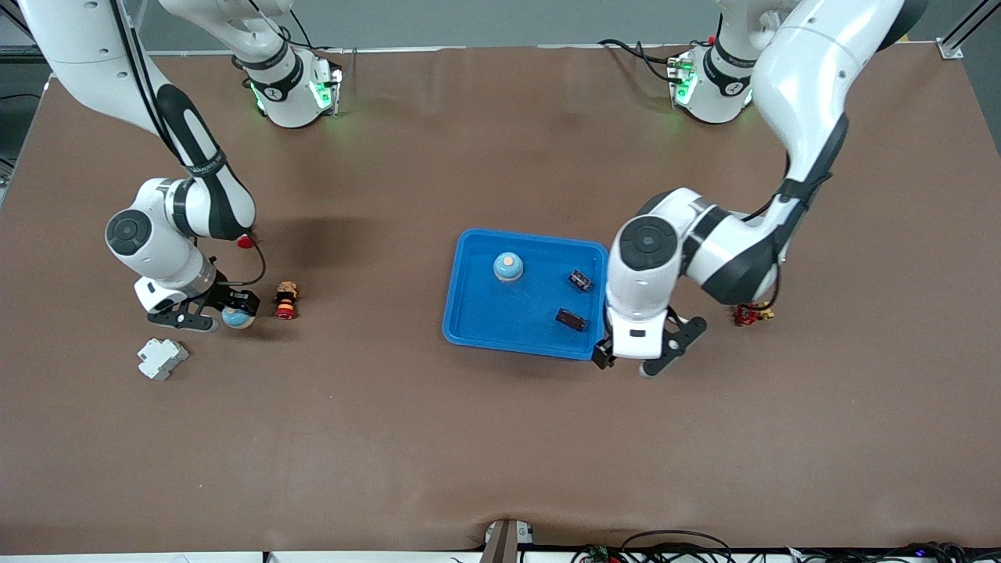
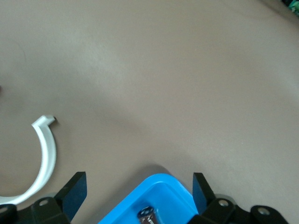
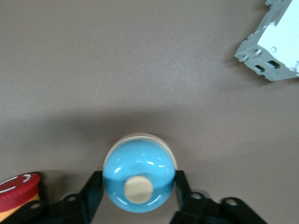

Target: Place electrolytic capacitor and blue bell in tray

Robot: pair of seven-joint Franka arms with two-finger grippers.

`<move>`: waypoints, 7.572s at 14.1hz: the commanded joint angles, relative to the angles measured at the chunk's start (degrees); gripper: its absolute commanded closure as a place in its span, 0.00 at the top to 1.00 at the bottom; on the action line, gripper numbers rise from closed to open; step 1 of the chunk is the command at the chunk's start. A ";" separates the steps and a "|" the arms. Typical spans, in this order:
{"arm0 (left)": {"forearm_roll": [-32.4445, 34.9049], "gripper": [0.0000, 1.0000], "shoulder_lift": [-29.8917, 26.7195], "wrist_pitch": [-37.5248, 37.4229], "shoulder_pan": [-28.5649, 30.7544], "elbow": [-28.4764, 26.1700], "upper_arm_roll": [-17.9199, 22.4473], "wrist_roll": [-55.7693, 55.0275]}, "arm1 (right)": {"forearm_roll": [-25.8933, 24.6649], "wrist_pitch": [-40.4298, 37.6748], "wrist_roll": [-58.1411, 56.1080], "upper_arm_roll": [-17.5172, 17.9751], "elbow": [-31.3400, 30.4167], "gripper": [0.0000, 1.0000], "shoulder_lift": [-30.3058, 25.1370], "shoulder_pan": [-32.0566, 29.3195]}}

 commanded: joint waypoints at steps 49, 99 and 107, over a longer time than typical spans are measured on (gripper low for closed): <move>-24.47 1.00 -29.29 -35.54 27.71 4.92 0.24 72.45 | -6.50 -24.81 95.01 7.94 52.37 0.00 26.73 40.94; -30.01 1.00 -47.14 -31.85 1.52 -12.74 26.61 72.28 | -5.62 -61.89 3.20 7.68 57.56 1.00 1.61 0.95; -29.30 1.00 -46.70 -31.94 1.43 -11.43 26.26 72.63 | -2.55 -66.20 -7.11 7.50 56.50 1.00 -5.87 -6.69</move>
